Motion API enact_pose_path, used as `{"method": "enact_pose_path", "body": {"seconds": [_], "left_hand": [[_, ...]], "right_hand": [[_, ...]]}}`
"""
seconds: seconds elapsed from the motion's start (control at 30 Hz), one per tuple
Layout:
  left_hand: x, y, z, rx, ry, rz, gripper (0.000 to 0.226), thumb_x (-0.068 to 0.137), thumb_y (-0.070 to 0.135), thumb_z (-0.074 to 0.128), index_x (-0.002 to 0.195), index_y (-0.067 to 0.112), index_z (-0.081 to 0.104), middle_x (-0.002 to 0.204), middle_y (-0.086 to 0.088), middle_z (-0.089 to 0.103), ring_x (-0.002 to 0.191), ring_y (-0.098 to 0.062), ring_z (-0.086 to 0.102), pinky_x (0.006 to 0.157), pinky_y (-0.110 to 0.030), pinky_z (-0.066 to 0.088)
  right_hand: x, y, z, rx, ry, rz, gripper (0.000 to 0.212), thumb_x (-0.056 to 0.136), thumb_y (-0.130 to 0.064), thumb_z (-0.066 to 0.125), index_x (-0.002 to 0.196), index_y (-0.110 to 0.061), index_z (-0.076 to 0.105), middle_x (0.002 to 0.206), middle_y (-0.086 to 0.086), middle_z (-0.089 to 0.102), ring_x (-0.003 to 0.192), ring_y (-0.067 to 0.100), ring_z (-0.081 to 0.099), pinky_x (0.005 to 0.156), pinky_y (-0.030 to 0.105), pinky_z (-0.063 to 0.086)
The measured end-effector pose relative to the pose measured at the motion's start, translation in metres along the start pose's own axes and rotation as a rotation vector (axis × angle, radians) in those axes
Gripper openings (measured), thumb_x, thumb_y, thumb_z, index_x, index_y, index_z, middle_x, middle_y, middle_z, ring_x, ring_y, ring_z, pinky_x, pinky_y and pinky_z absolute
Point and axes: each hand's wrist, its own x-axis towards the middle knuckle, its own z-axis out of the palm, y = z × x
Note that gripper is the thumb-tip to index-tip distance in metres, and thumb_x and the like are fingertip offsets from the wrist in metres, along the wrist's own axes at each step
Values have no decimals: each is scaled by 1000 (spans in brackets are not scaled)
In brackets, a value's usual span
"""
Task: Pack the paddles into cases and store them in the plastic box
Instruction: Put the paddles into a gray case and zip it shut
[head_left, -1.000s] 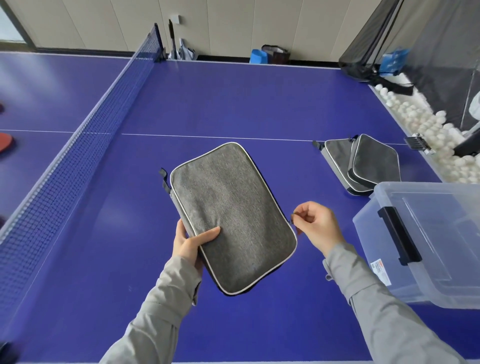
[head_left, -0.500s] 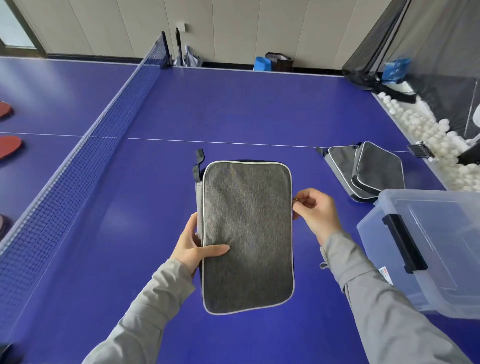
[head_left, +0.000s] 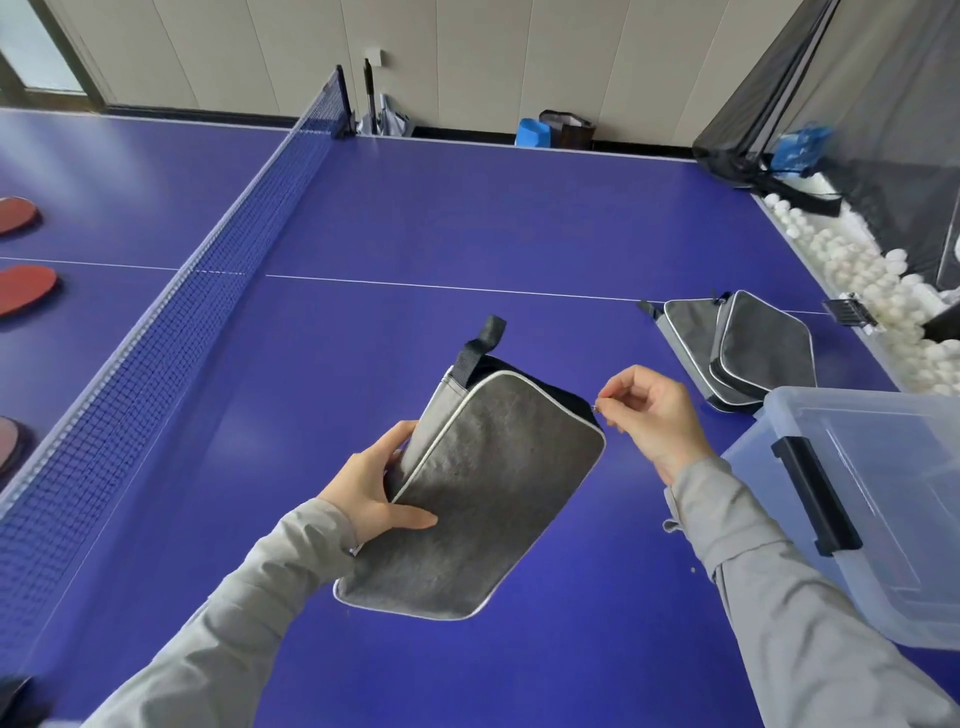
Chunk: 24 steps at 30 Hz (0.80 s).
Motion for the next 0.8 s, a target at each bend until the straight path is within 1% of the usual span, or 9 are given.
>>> {"method": "enact_pose_path", "body": {"seconds": [0.07, 0.13, 0.17, 0.3, 0.4, 0.5, 0.63, 0.73, 0.8], "left_hand": [[-1, 3, -1, 123, 17, -11, 73, 50, 36, 81, 109, 54, 42, 91, 17, 70, 85, -3, 67, 85, -31, 51], [-1, 4, 0, 185, 21, -14, 72, 50, 37, 80, 106, 57, 39, 89, 18, 70, 81, -1, 66, 82, -29, 51], [0, 4, 1, 208, 20, -14, 72, 51, 37, 79, 108, 55, 39, 89, 18, 70, 81, -2, 66, 82, -29, 51], [4, 1, 5, 310, 24, -25, 76, 58, 30, 82, 121, 41, 42, 90, 16, 68, 83, -9, 65, 82, -29, 49], [4, -2, 8, 342, 37, -34, 77, 59, 29, 82, 124, 42, 42, 89, 17, 67, 84, -10, 64, 81, -26, 48], [3, -6, 9, 353, 50, -55, 77, 60, 30, 82, 125, 41, 41, 88, 17, 66, 82, -10, 64, 80, -25, 48], [0, -10, 8, 414, 65, -79, 77, 60, 35, 78, 123, 48, 37, 87, 17, 66, 81, -11, 62, 78, -24, 47], [-3, -11, 7, 437, 70, -96, 74, 58, 37, 75, 117, 54, 33, 86, 18, 65, 82, -13, 62, 78, -27, 50], [-4, -14, 5, 432, 74, -114, 75, 57, 37, 75, 117, 55, 32, 86, 19, 65, 84, -14, 63, 80, -29, 51]], "right_hand": [[-2, -3, 4, -40, -8, -3, 23, 76, 5, 64, 69, -17, 62, 63, -2, 64, 52, 5, 56, 53, 12, 44], [-4, -6, 10, -57, 5, -11, 21, 76, 3, 64, 70, -17, 62, 65, -2, 65, 55, 6, 57, 55, 14, 45], [-6, -9, 13, -61, 8, -19, 20, 76, 3, 65, 70, -16, 63, 66, -2, 65, 56, 7, 58, 57, 16, 46], [-11, -24, 31, -46, 14, -76, 17, 76, 0, 66, 71, -16, 65, 64, -5, 65, 60, 10, 59, 63, 22, 52], [-16, -34, 44, -31, 9, -117, 13, 77, -2, 66, 72, -14, 66, 66, -3, 66, 62, 10, 60, 66, 25, 53], [-19, -40, 53, -22, 5, -136, 13, 77, -2, 68, 71, -14, 66, 67, -3, 67, 62, 9, 59, 65, 22, 52], [-23, -44, 63, -47, -20, -183, 16, 77, -2, 67, 70, -17, 66, 66, -4, 66, 62, 10, 57, 64, 22, 49], [-27, -45, 74, -64, -47, -220, 17, 78, -1, 65, 71, -16, 66, 67, -4, 66, 64, 12, 57, 66, 23, 49], [-28, -45, 82, -76, -82, -230, 20, 79, -1, 64, 71, -19, 64, 67, -7, 65, 66, 14, 58, 67, 23, 49]]}}
